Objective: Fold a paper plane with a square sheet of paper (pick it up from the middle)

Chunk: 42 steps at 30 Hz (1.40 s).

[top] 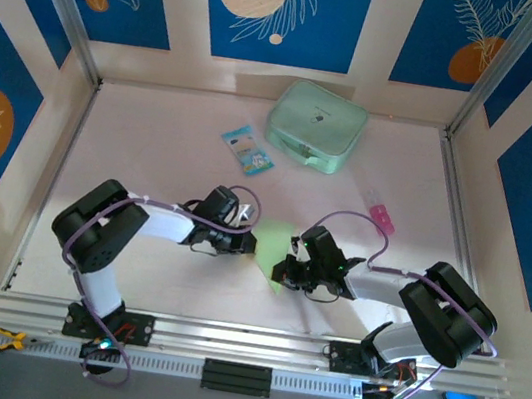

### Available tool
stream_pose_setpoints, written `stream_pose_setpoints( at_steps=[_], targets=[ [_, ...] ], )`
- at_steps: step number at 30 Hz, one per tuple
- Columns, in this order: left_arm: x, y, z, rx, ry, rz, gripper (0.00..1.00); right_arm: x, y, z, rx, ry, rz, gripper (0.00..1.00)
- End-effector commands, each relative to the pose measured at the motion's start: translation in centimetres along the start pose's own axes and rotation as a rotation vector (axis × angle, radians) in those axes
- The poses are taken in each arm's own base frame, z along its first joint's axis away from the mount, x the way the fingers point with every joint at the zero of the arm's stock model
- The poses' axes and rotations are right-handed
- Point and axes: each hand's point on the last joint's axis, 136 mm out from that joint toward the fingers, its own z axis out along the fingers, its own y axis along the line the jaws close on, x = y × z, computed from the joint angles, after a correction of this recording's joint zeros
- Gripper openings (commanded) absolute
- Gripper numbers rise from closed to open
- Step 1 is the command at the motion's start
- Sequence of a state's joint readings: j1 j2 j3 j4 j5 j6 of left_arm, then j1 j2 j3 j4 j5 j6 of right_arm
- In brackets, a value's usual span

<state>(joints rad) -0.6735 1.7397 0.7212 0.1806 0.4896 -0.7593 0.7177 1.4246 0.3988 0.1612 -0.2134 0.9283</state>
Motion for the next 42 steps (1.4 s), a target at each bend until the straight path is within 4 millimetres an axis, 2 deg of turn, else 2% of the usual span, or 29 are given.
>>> stream_pose_setpoints(
  at_steps=[1,5,10,13,17,21,23,29,33,37,42],
  targets=[
    [-0.3,3.5,-1.4,-0.163,-0.028,-0.035,0.03,2.9,-4.8,0.1,0.179,0.09,0.049,0.0],
    [-0.9,2.5,-2.8,-0.171,-0.056,-0.007,0.04,2.7,-4.5,0.0,0.171,0.098,0.024,0.0],
    [-0.9,-0.4,-3.5,-0.094,-0.077,0.044,0.06,2.3,-4.0,-0.2,0.152,0.101,0.0,0.0],
    [-0.5,-2.2,-3.0,-0.041,-0.066,0.082,0.06,2.1,-3.9,-0.2,0.146,0.103,-0.005,0.0],
    [0.2,-3.7,-1.5,0.02,-0.022,0.105,0.06,2.0,-3.8,-0.2,0.146,0.101,-0.003,0.0],
    [0.8,-3.6,-0.2,0.024,0.011,0.101,0.06,2.1,-4.1,-0.2,0.151,0.102,0.002,0.0],
    [0.9,-2.6,0.2,-0.013,0.011,0.079,0.06,2.2,-4.1,-0.2,0.152,0.105,0.007,0.0],
    [1.5,2.1,0.4,-0.197,0.022,0.04,0.05,2.2,-4.0,-0.2,0.146,0.108,0.002,0.0],
    [1.4,3.5,-0.3,-0.227,0.002,0.021,0.06,2.2,-4.0,-0.2,0.146,0.108,0.002,0.0],
    [0.7,2.7,-1.1,-0.205,-0.019,0.036,0.09,2.2,-3.9,-0.2,0.141,0.11,-0.001,0.0],
    [0.1,-1.5,-2.0,-0.052,-0.045,0.093,0.12,2.2,-3.6,-0.3,0.131,0.112,-0.01,0.0]
  ],
)
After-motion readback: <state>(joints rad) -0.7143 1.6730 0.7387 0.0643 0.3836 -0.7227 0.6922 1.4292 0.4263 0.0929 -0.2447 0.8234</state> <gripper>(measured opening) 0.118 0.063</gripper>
